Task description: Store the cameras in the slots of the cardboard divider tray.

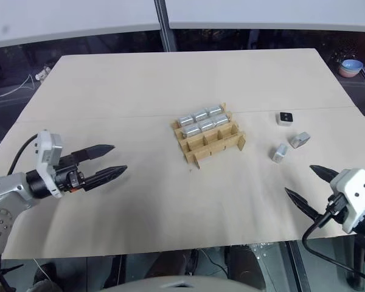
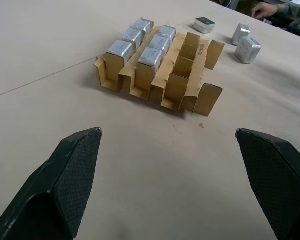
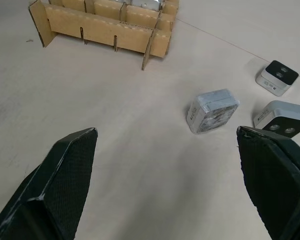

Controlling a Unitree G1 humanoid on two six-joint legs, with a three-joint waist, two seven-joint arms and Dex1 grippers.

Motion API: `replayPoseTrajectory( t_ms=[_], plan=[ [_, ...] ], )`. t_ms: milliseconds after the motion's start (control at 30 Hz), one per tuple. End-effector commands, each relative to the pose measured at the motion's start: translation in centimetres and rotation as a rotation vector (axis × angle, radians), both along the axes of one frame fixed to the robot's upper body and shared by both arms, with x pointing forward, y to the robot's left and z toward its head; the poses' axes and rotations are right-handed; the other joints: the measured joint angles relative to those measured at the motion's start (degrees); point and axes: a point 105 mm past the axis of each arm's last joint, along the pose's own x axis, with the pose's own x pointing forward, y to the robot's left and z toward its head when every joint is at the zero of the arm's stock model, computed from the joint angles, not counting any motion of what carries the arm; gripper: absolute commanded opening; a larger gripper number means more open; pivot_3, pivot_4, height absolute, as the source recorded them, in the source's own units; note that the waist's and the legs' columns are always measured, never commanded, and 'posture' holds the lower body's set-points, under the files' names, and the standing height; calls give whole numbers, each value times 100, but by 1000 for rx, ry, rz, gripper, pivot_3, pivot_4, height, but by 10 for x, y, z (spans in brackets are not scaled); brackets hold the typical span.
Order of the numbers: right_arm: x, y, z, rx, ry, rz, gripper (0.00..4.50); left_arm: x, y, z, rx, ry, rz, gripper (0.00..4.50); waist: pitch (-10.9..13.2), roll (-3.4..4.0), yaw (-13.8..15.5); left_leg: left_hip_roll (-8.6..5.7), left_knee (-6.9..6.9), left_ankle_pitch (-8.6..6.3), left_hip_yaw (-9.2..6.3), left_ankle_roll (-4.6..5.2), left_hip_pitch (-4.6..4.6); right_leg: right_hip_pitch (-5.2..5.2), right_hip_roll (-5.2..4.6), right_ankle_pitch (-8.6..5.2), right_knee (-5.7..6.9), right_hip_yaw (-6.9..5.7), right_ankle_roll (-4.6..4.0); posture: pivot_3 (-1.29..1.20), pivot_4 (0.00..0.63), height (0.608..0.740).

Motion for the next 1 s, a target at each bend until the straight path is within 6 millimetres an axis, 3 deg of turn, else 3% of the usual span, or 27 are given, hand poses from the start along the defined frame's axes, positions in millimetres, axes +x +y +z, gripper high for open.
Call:
replayPoseTrajectory(
  t_ms=[33, 367, 767, 1000],
  plan=[
    [2, -3, 8, -20, -46, -10, 4427, 2, -6, 16, -7, -63, -32, 4500, 0, 0, 1, 0, 0, 0, 0, 0, 0, 0, 0, 0, 0, 0, 0, 0, 150, 740],
    [12, -5, 11, 7, -70, -60, 4427, 6, -17, 31, -77, -119, -102, 4500, 2, -2, -6, 0, -2, 0, 0, 0, -2, -5, -1, 0, 0, -1, 0, 0, 150, 740],
    [11, -17, 1, -10, -57, -89, 4427, -1, -23, 39, -121, -136, -184, 4500, 2, -1, -4, 0, -2, 0, 0, 0, -3, -4, 0, 0, 0, -1, 0, 0, 150, 740],
    [31, -33, 7, -112, -51, -50, 4427, -9, -36, 45, -190, -93, -271, 4500, 3, 0, -12, 0, 2, 0, 2, 0, -3, -4, 0, 0, 0, 0, 0, 0, 150, 740]
  ],
)
